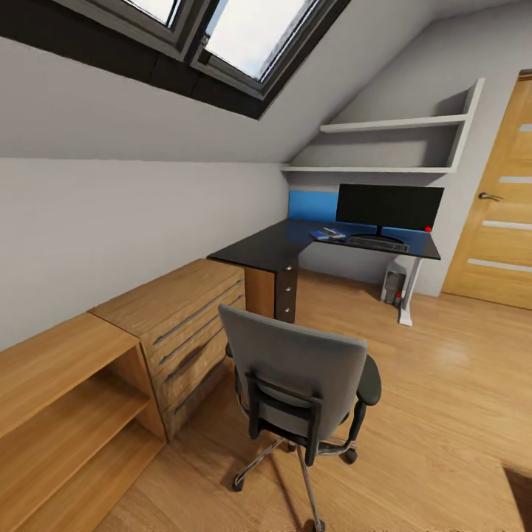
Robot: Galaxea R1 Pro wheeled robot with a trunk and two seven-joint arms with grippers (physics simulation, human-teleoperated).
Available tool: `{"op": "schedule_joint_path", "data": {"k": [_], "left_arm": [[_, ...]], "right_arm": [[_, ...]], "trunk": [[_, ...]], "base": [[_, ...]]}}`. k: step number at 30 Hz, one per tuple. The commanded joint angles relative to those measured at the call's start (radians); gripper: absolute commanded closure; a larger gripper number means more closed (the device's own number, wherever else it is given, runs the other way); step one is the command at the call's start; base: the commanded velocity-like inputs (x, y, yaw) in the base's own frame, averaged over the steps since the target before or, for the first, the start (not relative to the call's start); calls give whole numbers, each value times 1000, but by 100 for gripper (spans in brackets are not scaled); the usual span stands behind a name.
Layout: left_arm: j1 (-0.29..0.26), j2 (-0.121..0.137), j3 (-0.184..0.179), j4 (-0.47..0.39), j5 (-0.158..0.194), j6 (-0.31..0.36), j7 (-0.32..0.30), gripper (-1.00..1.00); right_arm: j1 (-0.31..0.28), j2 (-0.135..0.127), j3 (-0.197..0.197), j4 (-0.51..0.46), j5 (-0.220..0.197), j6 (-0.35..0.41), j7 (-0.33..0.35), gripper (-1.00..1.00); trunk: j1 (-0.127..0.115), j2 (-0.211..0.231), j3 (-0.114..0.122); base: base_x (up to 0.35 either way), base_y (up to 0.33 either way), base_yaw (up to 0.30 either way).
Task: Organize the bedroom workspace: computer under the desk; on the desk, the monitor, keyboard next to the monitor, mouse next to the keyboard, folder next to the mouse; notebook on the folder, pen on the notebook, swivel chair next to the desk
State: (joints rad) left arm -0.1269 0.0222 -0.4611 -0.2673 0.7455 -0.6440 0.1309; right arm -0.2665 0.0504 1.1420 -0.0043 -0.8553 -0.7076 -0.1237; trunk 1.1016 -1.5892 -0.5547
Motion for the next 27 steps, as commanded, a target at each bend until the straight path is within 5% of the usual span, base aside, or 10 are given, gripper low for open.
{"op": "schedule_joint_path", "data": {"k": [1,15,27], "left_arm": [[-1,1,-9,-1,0,-2,10,-100],[0,1,-11,51,-3,-1,4,-100],[0,4,-9,86,0,-1,-120,-100]], "right_arm": [[0,0,8,0,1,-1,-10,-100],[0,0,8,0,1,-2,-10,-100],[0,0,10,0,2,-3,-10,-100]], "trunk": [[4,-8,-6],[12,-22,-30],[12,-22,-31]], "base": [[0,0,0],[0,0,0],[155,172,-40]]}}
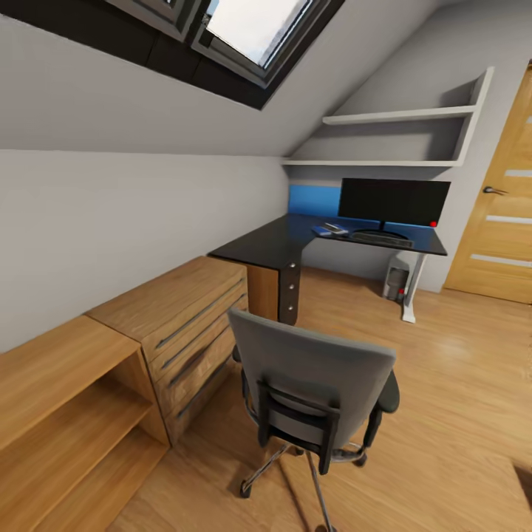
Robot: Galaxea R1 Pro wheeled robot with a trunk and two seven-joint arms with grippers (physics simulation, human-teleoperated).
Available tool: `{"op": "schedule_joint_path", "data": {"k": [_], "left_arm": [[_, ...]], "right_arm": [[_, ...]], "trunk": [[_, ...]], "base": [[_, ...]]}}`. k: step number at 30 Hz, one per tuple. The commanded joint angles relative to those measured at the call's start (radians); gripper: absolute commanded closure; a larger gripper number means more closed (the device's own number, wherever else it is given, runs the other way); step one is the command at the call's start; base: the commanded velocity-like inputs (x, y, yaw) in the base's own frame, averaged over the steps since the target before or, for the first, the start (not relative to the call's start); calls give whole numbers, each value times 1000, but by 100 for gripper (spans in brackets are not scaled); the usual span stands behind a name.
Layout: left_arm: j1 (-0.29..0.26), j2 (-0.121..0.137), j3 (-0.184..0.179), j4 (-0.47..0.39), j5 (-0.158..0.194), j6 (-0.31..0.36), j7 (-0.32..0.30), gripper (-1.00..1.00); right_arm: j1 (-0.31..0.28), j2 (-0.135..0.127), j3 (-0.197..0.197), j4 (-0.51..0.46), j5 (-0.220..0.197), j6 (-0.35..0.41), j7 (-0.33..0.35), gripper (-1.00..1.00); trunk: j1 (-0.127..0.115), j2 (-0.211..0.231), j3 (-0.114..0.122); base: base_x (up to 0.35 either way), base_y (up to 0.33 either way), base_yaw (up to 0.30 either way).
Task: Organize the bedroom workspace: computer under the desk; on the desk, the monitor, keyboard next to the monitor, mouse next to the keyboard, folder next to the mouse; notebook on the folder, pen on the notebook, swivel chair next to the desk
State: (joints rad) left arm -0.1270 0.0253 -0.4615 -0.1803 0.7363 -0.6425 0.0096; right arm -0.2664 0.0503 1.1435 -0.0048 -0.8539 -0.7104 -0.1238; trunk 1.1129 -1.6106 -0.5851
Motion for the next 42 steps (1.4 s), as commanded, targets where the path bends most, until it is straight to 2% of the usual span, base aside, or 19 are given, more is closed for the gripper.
{"op": "schedule_joint_path", "data": {"k": [1,17,38,42], "left_arm": [[0,1,-8,0,9,-2,-2,-100],[0,-3,-10,0,3,-7,-6,-100],[0,-2,-8,0,3,-8,-3,-100],[0,-2,-8,0,4,-8,-4,-100]], "right_arm": [[-1,0,8,0,1,-1,-10,-100],[-1,0,8,0,1,-1,-10,-100],[-1,-1,8,0,1,-1,-10,-100],[-1,0,8,0,1,-1,-10,-100]], "trunk": [[0,0,-1],[0,0,-1],[81,-147,-67],[81,-147,-67]], "base": [[125,119,-205],[21,20,-249],[0,0,-258],[0,0,-256]]}}
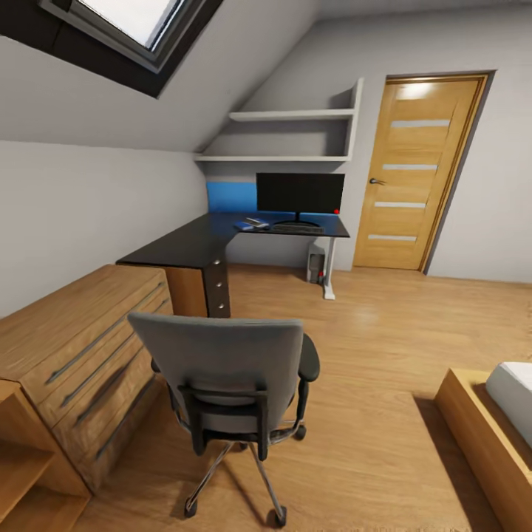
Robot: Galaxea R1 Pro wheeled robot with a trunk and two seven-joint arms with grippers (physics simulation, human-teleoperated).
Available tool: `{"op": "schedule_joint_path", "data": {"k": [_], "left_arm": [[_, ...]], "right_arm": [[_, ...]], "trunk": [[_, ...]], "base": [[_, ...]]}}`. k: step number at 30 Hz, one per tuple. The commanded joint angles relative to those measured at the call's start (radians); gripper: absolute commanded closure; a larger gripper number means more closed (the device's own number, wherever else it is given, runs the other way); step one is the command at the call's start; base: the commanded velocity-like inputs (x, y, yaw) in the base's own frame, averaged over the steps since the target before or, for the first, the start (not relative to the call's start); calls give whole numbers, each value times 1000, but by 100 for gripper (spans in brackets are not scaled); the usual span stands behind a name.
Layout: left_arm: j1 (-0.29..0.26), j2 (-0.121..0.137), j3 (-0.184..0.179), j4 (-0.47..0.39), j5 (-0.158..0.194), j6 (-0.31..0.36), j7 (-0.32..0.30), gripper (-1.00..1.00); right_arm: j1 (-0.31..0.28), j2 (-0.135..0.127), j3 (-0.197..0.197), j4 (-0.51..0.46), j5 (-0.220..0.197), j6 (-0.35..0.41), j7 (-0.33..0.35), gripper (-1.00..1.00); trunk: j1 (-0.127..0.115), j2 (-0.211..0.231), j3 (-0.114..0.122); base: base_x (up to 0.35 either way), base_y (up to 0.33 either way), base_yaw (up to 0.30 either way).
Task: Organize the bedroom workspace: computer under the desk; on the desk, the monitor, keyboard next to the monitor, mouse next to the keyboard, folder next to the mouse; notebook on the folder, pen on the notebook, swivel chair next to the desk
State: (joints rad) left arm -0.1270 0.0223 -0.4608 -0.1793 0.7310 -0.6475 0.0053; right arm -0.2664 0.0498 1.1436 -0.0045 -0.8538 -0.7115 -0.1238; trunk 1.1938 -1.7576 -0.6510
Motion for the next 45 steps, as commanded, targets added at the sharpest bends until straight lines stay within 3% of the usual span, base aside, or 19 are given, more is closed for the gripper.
{"op": "schedule_joint_path", "data": {"k": [1,15,45], "left_arm": [[0,1,-9,-1,10,-3,0,-100],[0,4,-6,0,16,-1,-2,-100],[0,4,-8,0,13,-3,-3,-100]], "right_arm": [[-1,0,8,0,1,0,-10,-100],[-1,1,10,0,1,0,-10,-100],[-1,1,11,0,1,1,-10,-100]], "trunk": [[0,0,-1],[0,0,-1],[0,0,-1]], "base": [[0,0,-240],[0,21,-57],[-14,171,0]]}}
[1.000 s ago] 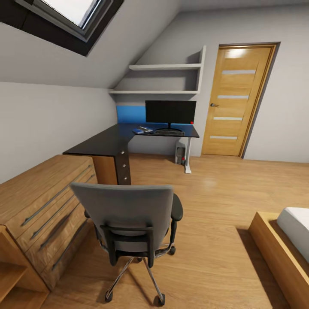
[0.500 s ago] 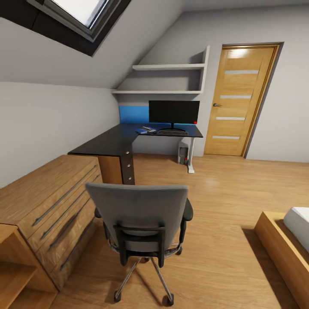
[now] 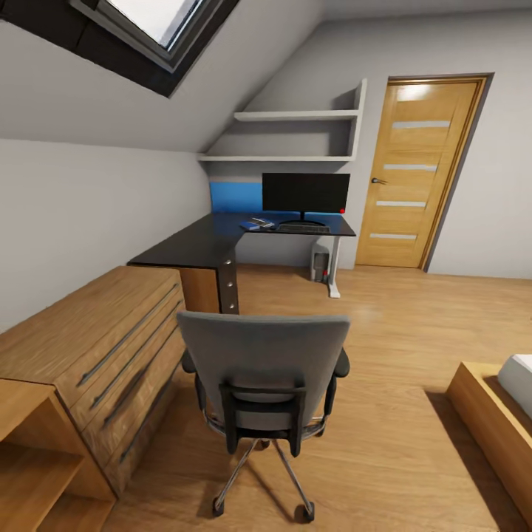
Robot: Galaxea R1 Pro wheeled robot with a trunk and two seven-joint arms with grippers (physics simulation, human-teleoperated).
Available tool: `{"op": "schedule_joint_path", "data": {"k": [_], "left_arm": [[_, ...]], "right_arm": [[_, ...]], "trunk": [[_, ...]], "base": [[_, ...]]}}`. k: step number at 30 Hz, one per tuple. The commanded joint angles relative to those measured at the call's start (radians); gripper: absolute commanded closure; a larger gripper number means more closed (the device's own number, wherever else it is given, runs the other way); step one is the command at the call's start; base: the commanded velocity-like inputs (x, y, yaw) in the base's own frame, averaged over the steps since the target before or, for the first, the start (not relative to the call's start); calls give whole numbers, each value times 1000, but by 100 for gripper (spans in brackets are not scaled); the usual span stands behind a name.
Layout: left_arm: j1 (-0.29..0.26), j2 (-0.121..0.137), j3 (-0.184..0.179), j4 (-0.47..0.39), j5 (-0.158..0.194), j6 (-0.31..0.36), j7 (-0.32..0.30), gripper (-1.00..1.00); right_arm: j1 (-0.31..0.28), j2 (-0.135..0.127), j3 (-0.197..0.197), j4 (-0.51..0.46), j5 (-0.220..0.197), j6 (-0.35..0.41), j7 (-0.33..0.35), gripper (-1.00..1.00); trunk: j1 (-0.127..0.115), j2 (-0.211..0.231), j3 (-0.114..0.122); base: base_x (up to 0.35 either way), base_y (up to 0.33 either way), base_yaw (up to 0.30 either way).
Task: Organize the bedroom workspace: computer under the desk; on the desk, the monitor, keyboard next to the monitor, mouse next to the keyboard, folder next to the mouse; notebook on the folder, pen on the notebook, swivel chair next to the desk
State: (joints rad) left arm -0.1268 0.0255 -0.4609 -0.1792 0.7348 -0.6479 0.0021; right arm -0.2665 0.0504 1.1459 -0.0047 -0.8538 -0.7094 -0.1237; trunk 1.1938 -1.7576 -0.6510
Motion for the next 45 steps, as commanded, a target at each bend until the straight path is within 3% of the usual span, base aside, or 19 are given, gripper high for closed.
{"op": "schedule_joint_path", "data": {"k": [1,12,45], "left_arm": [[-1,1,-8,0,9,-3,0,-100],[-1,-1,-9,-1,6,-2,1,-100],[-1,-1,-6,-1,8,-3,-1,-100]], "right_arm": [[0,0,8,0,1,-1,-10,-100],[0,0,8,0,1,-1,-10,-100],[0,0,8,1,2,-1,-10,-100]], "trunk": [[0,0,-1],[0,0,-1],[123,-224,-101]], "base": [[-7,113,-21],[-2,27,-189],[0,0,-20]]}}
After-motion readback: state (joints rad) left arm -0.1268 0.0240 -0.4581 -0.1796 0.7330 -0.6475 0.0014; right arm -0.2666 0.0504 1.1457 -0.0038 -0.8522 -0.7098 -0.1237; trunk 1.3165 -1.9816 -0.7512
